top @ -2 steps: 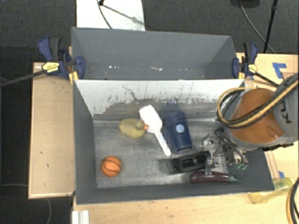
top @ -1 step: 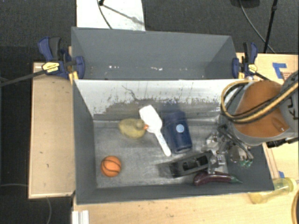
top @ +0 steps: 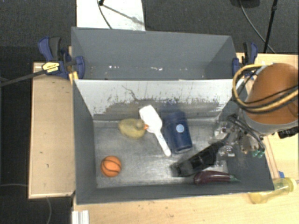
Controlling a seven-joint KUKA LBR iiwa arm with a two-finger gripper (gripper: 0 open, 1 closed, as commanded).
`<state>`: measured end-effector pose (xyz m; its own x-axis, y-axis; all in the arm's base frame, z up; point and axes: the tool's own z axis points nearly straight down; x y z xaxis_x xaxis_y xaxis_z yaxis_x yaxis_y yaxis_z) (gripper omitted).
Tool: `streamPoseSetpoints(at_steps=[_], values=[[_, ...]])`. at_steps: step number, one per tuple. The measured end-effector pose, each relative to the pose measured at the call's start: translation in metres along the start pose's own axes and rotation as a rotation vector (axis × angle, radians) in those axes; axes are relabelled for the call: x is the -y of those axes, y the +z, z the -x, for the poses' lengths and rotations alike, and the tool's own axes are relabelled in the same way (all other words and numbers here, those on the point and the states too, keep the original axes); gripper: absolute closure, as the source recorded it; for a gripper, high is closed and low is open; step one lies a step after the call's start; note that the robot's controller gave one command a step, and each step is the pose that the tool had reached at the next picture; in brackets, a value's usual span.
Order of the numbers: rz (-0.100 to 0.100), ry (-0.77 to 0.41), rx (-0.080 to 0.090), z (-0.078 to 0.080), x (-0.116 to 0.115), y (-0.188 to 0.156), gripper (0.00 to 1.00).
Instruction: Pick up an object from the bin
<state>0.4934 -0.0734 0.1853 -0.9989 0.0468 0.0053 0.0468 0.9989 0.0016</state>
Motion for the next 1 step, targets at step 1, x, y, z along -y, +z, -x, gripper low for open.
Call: streamPoseSetpoints(at_steps=[1], values=[[-0.001,0.005,-0.001,-0.0034,-0.0025,-0.0597,1.00]])
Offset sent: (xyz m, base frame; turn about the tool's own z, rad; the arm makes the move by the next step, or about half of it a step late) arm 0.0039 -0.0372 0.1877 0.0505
